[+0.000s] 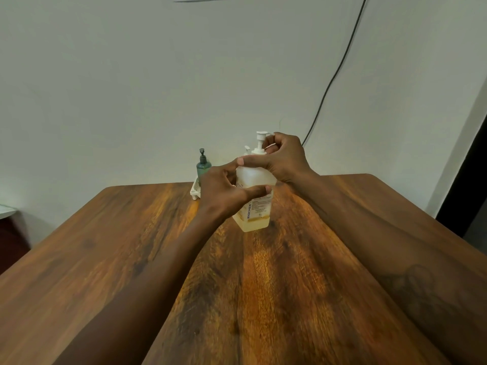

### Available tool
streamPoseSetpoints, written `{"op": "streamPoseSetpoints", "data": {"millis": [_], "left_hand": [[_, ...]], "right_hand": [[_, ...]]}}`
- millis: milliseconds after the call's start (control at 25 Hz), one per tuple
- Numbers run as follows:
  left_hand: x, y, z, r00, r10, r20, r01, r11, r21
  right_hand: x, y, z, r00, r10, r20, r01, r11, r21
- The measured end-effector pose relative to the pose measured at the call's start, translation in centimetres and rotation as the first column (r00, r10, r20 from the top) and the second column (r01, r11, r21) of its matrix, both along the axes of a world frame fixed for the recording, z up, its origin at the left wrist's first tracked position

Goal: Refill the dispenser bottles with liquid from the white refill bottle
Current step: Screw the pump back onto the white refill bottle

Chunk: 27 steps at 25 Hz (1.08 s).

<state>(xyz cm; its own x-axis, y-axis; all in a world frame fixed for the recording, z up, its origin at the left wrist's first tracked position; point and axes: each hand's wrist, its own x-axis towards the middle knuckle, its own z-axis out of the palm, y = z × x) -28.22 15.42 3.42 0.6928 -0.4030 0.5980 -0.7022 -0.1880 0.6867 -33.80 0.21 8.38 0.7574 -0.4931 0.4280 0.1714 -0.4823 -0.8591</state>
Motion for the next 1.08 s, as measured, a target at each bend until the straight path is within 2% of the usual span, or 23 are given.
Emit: {"op": "streamPoseSetpoints", "data": {"millis": [80,120,200,280,320,360,520,680,840,920,1080], "left_hand": [[0.2,-0.3,-0.1,0.999,0.027,0.025,-0.027,1.0,0.003],[0.3,-0.3,-0.1,0.999,0.035,0.04,-0.035,0.999,0.006],[0.6,0.0,0.0,0.998,0.028,0.055,-0.029,1.0,0.012],[1.1,0.4,0.1,0.999,0.006,0.035,-0.006,1.0,-0.008],[1.2,0.6,0.2,1.0,0.0,0.03,0.0,1.0,-0.012],[1.1,0.7,0.3,1.0,-0.011,0.026,0.011,1.0,-0.008],[0.4,0.5,0.1,0.999,-0.054,-0.01,0.053,0.998,-0.018],[0.3,0.2,-0.3,0.999,-0.042,0.01,0.043,0.998,-0.046],[0.7,-0.1,0.0,0.998,0.004,0.07,-0.002,0.999,-0.037],[1.0,-0.4,0.3,0.997,0.016,0.071,-0.013,0.999,-0.031],[1.7,-0.7,0.6,0.999,-0.031,0.02,0.032,0.999,-0.033]], "right_hand": [[0.3,0.5,0.1,0.996,-0.081,-0.029,0.08,0.996,-0.049],[0.4,0.5,0.1,0.997,-0.07,-0.04,0.067,0.995,-0.075],[0.4,0.1,0.2,0.994,0.093,-0.053,-0.096,0.994,-0.045],[-0.1,-0.6,0.4,0.932,0.361,-0.024,-0.354,0.923,0.151],[-0.3,-1.0,0.4,0.896,0.444,-0.009,-0.433,0.878,0.205],[-0.5,-1.3,0.4,0.888,0.46,-0.003,-0.451,0.872,0.189],[-1.0,-1.5,0.1,0.959,0.282,0.036,-0.284,0.955,0.084],[-0.8,-0.9,0.2,0.982,0.181,0.05,-0.182,0.983,0.006],[-0.5,0.7,-0.6,0.99,-0.017,0.141,0.047,0.975,-0.217],[-0.2,1.1,-1.0,0.977,-0.102,0.19,0.153,0.95,-0.273],[-0.2,0.3,-0.2,0.99,-0.053,0.134,0.079,0.976,-0.204]]}}
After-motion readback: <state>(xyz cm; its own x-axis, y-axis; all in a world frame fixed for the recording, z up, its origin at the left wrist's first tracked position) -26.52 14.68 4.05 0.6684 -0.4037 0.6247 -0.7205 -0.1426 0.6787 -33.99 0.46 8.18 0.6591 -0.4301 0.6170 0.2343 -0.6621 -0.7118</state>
